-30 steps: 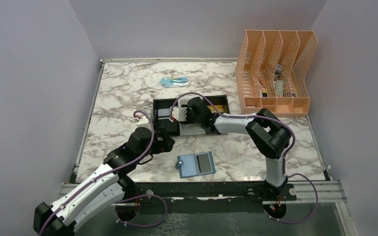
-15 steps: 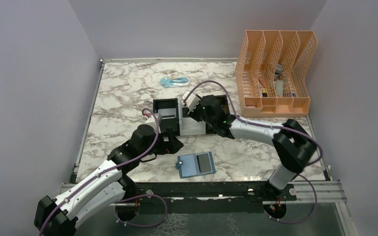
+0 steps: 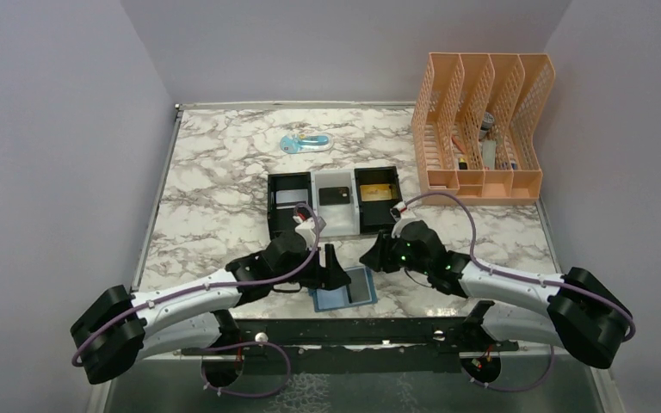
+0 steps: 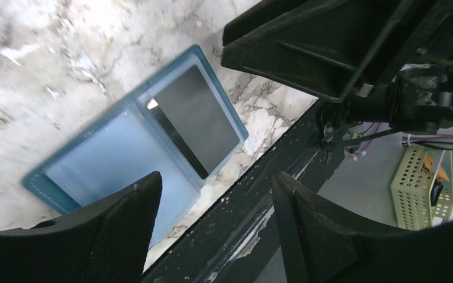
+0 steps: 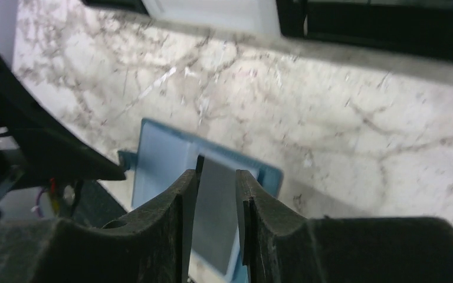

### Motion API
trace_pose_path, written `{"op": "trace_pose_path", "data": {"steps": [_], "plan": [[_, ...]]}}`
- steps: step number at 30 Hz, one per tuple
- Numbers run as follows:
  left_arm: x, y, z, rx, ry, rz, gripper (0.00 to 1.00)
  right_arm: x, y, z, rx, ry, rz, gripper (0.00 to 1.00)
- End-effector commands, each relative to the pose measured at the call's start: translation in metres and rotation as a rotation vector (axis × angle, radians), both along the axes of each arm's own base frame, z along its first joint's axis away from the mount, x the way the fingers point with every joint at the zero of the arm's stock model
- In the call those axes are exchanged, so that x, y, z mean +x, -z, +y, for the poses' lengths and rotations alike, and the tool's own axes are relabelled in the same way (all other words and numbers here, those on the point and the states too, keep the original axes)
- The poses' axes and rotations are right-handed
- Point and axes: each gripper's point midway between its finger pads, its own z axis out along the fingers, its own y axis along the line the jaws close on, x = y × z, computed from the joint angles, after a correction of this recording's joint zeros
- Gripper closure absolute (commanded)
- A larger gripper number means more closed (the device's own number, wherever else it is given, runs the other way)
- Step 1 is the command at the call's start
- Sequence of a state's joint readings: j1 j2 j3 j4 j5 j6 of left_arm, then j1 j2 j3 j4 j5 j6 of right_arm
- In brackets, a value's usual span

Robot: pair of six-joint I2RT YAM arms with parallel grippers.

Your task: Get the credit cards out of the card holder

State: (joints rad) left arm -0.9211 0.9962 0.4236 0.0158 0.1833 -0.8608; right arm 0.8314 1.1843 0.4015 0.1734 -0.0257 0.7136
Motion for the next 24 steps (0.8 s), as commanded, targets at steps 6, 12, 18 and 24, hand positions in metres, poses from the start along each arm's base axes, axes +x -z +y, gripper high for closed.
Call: {"op": "trace_pose_path", "data": {"steps": [6,12,18,24], "plan": [[0.005,0.014,-0.021,-0.060,-0.106,0.001,0.39,-0.043,-0.002,0.006,0.094,-0.103,0.168,0.69],[0.010,0.018,-0.032,-0.046,-0.104,0.006,0.43,-0.051,0.015,0.002,0.046,-0.131,0.206,0.70],[0.007,0.026,-0.037,-0.024,-0.082,0.029,0.45,-0.055,0.025,0.002,0.019,-0.160,0.227,0.75],[0.002,0.036,-0.038,-0.001,-0.067,0.047,0.47,-0.056,0.035,-0.001,-0.013,-0.156,0.245,0.76]]}}
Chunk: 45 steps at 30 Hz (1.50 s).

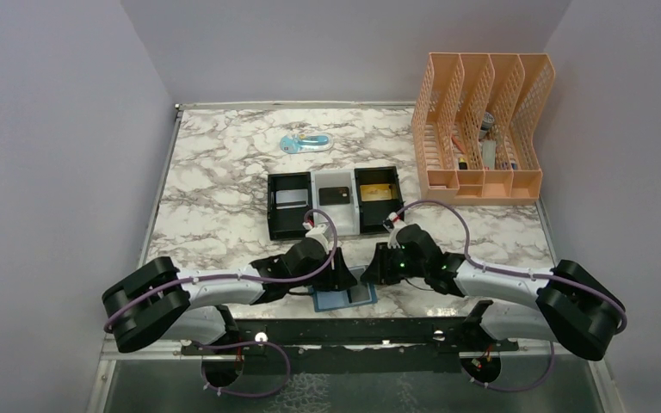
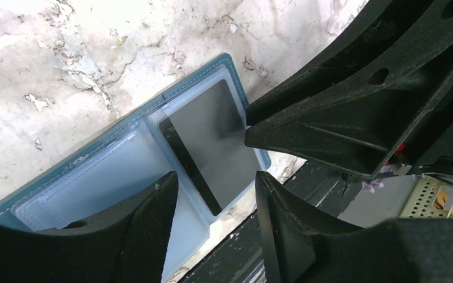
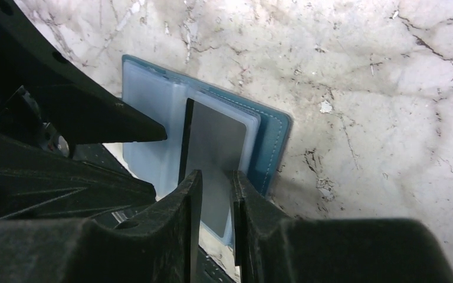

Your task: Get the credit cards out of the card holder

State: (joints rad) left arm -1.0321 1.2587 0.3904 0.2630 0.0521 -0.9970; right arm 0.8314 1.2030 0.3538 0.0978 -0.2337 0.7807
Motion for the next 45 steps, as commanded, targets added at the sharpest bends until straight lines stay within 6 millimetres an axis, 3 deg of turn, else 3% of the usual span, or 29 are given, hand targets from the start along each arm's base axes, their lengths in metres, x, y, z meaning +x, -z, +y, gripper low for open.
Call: {"op": "trace_pose_path", "data": {"steps": [1,7,11,14,25,36,45], "plan": [[0.003,-0.009,-0.011,-0.032,0.007,-0.019,0.47,-0.005,0.008,-0.001,-0.026,-0.028,0.019,0.76],[0.002,0.002,-0.009,0.000,0.005,-0.004,0.50,-0.010,0.027,-0.008,-0.065,-0.020,0.058,0.78],[-0.003,0.023,0.003,0.025,-0.046,0.058,0.54,-0.014,0.043,-0.016,-0.097,0.008,0.091,0.80],[-0.003,0.027,0.009,0.029,-0.070,0.058,0.56,-0.018,0.048,-0.019,-0.094,0.027,0.106,0.81],[-0.005,0.021,0.002,-0.028,-0.064,0.065,0.66,-0.024,0.055,-0.024,-0.098,0.030,0.126,0.81],[-0.004,0.017,0.005,-0.049,-0.084,0.053,0.90,-0.022,0.056,-0.023,-0.104,0.028,0.123,0.81],[-0.005,0.018,0.011,-0.052,-0.099,0.048,0.91,-0.021,0.058,-0.022,-0.108,0.027,0.126,0.81]]}}
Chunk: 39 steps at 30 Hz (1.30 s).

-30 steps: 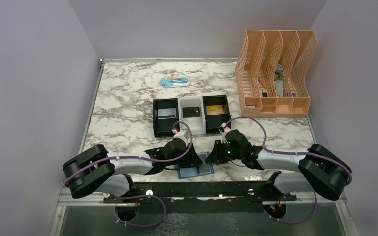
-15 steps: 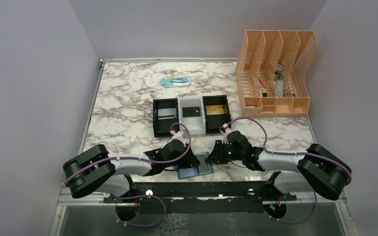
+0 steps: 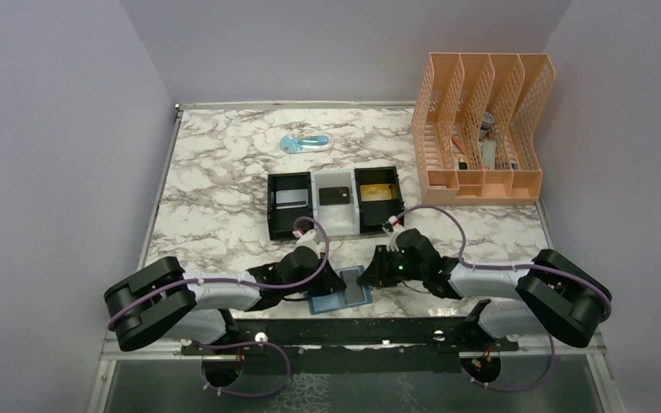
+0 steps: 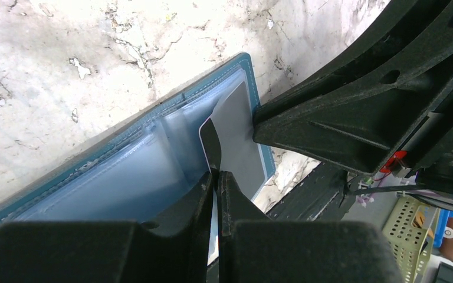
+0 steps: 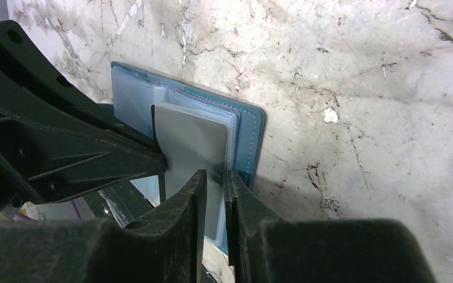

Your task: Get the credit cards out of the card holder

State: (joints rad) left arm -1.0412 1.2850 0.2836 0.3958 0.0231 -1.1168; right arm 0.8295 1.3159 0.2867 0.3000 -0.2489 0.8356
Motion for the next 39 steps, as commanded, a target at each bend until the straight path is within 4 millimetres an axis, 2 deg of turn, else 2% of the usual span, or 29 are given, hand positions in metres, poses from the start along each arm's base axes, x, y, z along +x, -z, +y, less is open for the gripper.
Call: {"op": "trace_pose_path", "data": {"steps": [1,7,14,20,35,39], "plan": [[0.001,-0.003,0.002,-0.014,-0.014,-0.023,0.91,-0.021,0.038,-0.027,-0.147,-0.002,0.096,0.81],[0.001,-0.004,0.003,-0.018,-0.014,-0.028,0.90,-0.021,0.040,-0.026,-0.151,-0.005,0.099,0.82],[0.002,-0.011,-0.002,-0.032,-0.004,-0.042,0.80,-0.021,0.041,-0.025,-0.147,-0.008,0.103,0.82],[0.002,-0.012,0.000,-0.039,-0.011,-0.039,0.89,-0.021,0.042,-0.026,-0.153,-0.004,0.106,0.82],[0.001,-0.009,0.007,-0.030,-0.029,-0.034,0.89,-0.020,0.045,-0.027,-0.166,0.001,0.109,0.82],[0.002,-0.007,0.011,-0.008,-0.041,-0.034,0.87,-0.020,0.046,-0.028,-0.170,0.000,0.109,0.83]]}}
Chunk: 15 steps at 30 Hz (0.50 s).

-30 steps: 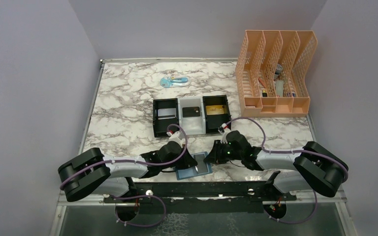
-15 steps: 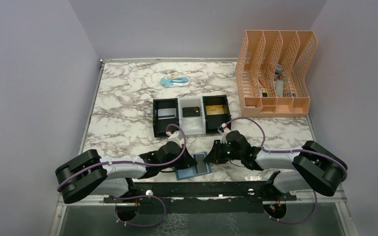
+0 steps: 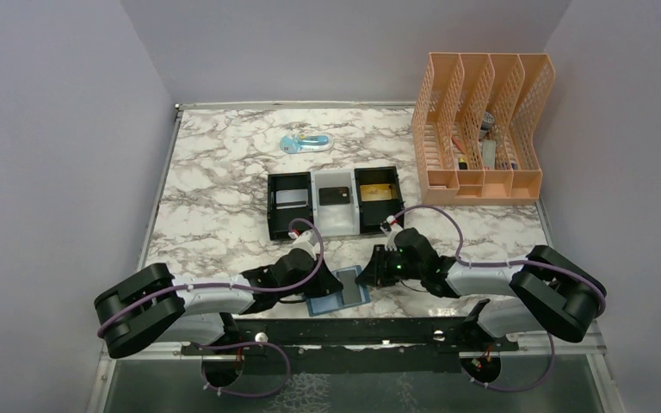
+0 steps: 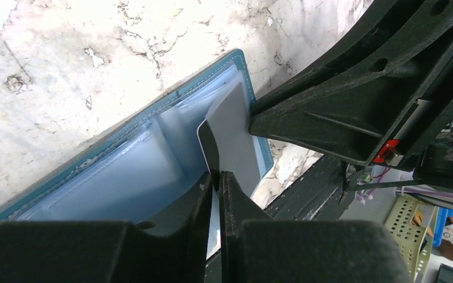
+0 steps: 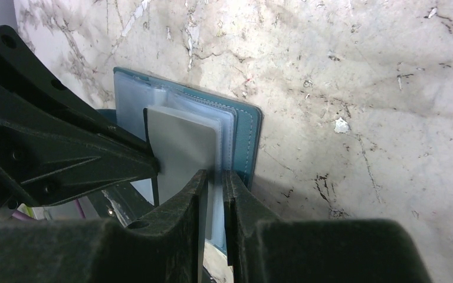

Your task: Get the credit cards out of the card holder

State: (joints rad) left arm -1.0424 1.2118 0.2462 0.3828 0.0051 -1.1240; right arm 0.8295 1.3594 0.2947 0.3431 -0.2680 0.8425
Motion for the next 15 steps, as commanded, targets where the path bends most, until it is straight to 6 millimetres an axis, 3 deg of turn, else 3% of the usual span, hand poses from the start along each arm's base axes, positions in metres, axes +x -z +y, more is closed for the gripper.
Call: {"op": "trace_pose_path", "data": {"steps": [1,9,15], "plan": [[0.004,-0.002,0.004,0.014,-0.025,-0.021,0.86,-0.021,0.044,-0.033,-0.187,0.011,0.098,0.83],[0.003,-0.011,-0.002,-0.014,-0.003,-0.029,0.80,-0.020,0.043,-0.030,-0.180,0.004,0.098,0.83],[0.002,-0.010,-0.002,-0.020,-0.009,-0.016,0.89,-0.021,0.046,-0.032,-0.182,0.013,0.110,0.83]]}}
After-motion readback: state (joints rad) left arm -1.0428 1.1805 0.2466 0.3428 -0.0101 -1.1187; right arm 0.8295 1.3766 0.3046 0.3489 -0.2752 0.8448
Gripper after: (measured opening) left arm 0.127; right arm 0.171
